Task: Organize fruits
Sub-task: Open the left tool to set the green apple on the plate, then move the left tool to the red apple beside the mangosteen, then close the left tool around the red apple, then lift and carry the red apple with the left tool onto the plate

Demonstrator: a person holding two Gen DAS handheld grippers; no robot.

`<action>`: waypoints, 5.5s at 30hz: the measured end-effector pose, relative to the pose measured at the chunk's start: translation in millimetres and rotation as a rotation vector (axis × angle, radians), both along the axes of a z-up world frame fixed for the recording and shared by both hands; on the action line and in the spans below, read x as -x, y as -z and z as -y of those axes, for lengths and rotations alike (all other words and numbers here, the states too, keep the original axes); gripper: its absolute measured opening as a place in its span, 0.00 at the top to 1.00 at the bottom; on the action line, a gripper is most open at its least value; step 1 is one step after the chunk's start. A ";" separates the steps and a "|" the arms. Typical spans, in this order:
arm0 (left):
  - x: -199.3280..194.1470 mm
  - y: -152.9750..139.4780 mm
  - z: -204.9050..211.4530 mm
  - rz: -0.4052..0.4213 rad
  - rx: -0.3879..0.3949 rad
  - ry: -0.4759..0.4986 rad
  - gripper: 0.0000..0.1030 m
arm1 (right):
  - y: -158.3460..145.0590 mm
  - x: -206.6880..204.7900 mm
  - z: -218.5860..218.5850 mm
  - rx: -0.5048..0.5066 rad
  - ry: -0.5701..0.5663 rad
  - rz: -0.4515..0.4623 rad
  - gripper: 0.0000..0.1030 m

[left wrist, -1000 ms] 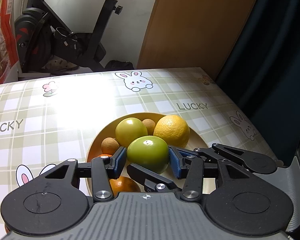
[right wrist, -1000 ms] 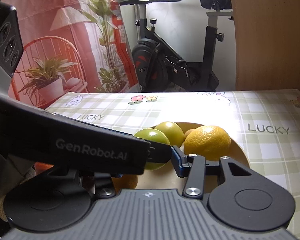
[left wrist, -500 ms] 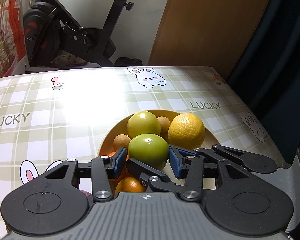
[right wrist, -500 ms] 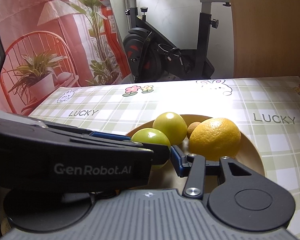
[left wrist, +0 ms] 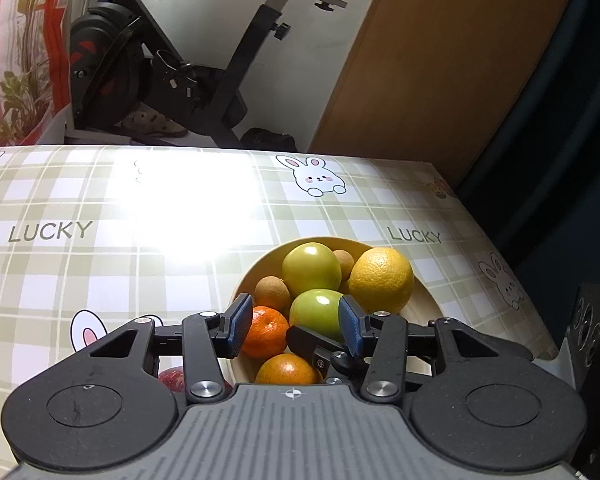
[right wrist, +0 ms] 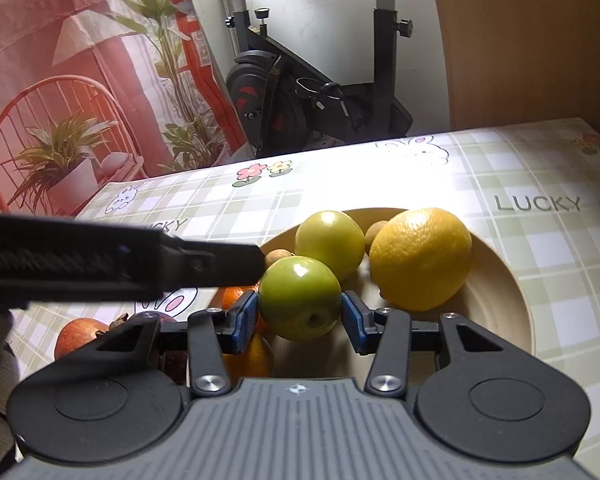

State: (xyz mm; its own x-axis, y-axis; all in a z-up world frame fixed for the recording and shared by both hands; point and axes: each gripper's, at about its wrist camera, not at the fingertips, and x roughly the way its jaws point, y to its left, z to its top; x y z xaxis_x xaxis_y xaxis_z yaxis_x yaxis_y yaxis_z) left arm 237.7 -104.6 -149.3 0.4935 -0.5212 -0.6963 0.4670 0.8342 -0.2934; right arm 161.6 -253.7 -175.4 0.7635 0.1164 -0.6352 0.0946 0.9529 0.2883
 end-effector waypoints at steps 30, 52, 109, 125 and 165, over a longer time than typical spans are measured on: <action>7.3 -12.8 -122.4 0.022 0.049 -0.082 0.51 | -30.8 23.9 -78.4 0.175 -0.244 0.140 0.45; 9.0 39.1 -136.2 -0.081 0.127 0.012 0.41 | 18.3 56.8 -138.5 0.168 -0.328 0.095 0.41; 106.3 59.3 -129.1 0.022 0.187 -0.019 0.38 | 27.5 79.5 -100.9 -0.047 -0.325 0.102 0.33; 97.4 56.8 -125.1 0.006 0.187 -0.023 0.39 | 26.1 84.9 -93.4 -0.069 -0.304 0.127 0.35; 106.8 52.5 -107.7 0.050 0.111 -0.014 0.38 | 24.1 85.7 -96.4 -0.075 -0.277 0.125 0.43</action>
State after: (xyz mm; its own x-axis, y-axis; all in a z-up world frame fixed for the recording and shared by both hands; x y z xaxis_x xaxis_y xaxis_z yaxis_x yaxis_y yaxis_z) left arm 130.9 3.2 -201.7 0.5340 -0.5862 -0.6093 0.4715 0.8046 -0.3609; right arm 75.9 -157.3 -199.5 0.7679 0.3739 -0.5201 -0.2060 0.9130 0.3522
